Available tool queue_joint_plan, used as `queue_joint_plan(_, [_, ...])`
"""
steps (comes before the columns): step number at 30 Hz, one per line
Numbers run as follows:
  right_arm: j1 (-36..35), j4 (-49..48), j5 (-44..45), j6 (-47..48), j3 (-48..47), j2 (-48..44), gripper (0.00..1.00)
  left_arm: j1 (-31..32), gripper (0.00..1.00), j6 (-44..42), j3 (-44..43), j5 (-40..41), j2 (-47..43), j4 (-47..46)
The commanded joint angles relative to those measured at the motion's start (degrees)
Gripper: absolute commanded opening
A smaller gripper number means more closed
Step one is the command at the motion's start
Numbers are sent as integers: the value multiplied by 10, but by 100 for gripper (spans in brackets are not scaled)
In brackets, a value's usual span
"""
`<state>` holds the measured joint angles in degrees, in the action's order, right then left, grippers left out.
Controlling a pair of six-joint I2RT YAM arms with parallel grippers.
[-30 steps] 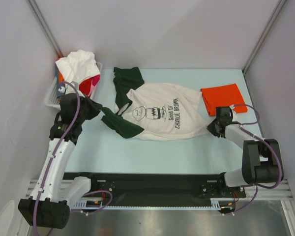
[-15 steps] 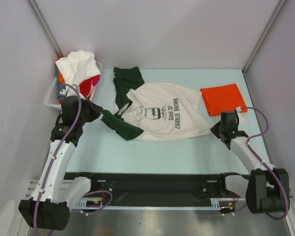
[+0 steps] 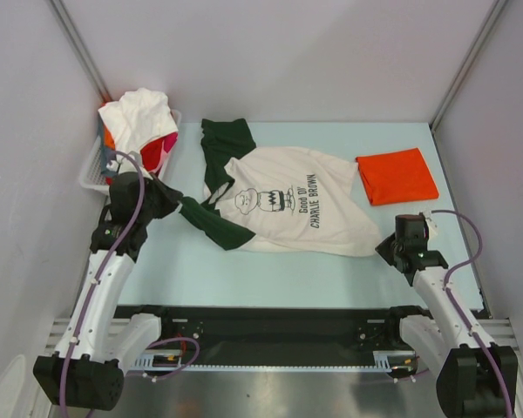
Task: Fold and stack the t-shirts
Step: Flatten the tshirt out
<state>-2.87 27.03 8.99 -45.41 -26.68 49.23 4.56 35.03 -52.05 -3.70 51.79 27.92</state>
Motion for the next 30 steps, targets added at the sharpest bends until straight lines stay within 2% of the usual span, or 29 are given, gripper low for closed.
queue_joint_plan(1, [2, 60, 18, -43, 3, -15, 1, -6, 0, 0, 3, -5, -18, -20])
queue_joint_plan(13, [2, 4, -10, -59, 36, 3, 20, -6, 0, 0, 7, -12, -18, -23])
queue_joint_plan(23, [1, -23, -22, -61, 41, 38, 29, -6, 0, 0, 7, -18, -14, -27])
queue_joint_plan(25, [1, -25, -19, -58, 42, 39, 34, -6, 0, 0, 8, -18, -13, -28])
queue_joint_plan(30, [2, -13, 1, -59, 40, 45, 35, -6, 0, -1, 11, -16, -16, -29])
